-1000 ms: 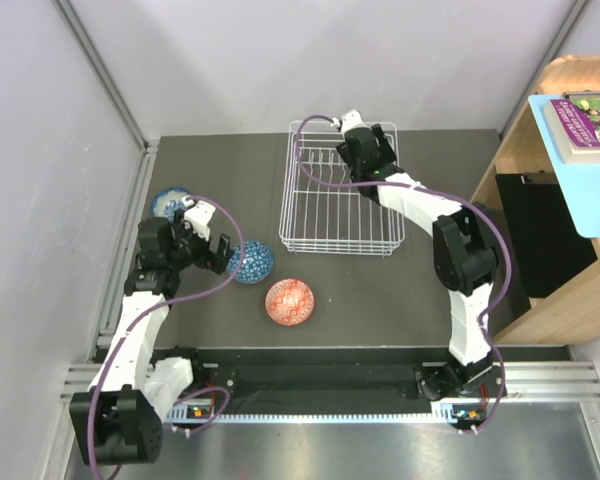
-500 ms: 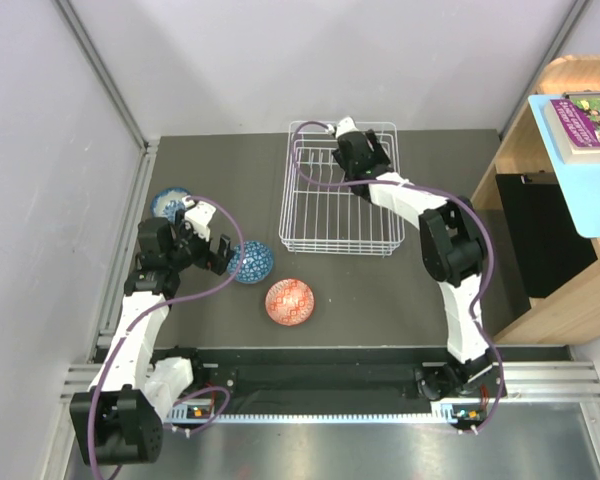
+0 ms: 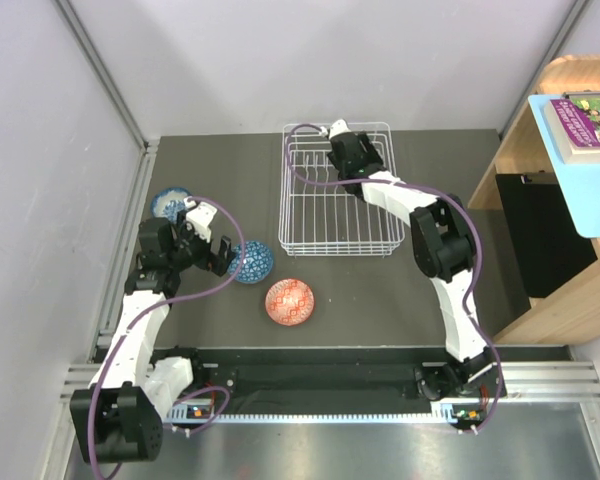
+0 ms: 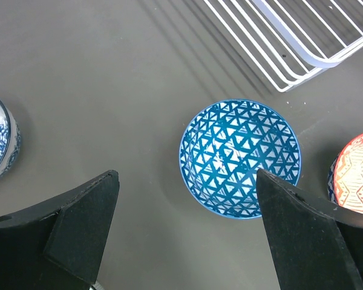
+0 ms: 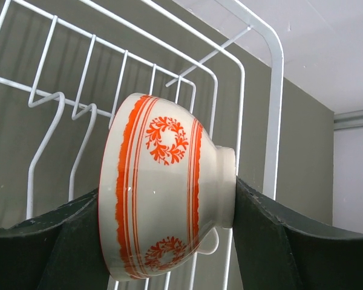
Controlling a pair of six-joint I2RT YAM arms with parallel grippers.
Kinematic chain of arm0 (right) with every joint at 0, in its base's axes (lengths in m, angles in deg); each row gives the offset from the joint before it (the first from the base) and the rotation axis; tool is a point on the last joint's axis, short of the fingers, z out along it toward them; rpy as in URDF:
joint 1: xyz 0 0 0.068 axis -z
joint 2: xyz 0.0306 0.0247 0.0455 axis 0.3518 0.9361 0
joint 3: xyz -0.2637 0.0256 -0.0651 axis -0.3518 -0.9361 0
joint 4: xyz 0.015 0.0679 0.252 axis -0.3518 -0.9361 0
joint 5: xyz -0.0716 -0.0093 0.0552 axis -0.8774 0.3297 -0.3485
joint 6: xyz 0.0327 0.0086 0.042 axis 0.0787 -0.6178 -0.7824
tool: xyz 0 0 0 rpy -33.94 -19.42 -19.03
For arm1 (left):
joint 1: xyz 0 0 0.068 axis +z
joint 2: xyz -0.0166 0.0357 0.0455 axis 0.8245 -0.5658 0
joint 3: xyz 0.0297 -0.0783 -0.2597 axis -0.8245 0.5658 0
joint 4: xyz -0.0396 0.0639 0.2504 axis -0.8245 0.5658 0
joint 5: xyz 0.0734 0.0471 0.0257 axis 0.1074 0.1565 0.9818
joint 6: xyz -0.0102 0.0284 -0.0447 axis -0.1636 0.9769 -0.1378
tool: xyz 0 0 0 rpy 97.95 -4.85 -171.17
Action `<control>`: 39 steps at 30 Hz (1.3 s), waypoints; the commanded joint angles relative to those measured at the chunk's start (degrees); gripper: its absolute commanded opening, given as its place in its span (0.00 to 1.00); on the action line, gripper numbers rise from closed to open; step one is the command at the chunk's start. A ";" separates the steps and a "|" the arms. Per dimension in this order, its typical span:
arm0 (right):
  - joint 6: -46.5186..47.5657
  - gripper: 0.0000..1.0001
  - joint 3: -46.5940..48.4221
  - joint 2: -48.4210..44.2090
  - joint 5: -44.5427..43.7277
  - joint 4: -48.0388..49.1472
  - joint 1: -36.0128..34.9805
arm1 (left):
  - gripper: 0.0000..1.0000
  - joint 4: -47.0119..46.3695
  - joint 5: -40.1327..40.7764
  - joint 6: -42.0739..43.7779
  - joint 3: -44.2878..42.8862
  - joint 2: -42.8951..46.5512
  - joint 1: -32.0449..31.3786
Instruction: Load the bowls into the dish rack
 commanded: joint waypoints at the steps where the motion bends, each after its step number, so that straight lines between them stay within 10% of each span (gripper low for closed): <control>1: 0.69 0.60 4.84 0.12 -0.07 2.69 -1.11 | 0.99 -1.61 -1.58 1.00 0.37 -0.09 0.47; 8: 1.22 0.89 5.72 0.12 -0.42 1.98 -1.20 | 0.99 -1.35 -1.76 1.09 0.37 -0.09 0.47; 39: -0.19 0.95 -5.53 -25.98 4.15 -3.64 -0.85 | 0.99 -1.61 0.96 4.33 -4.98 -19.15 0.29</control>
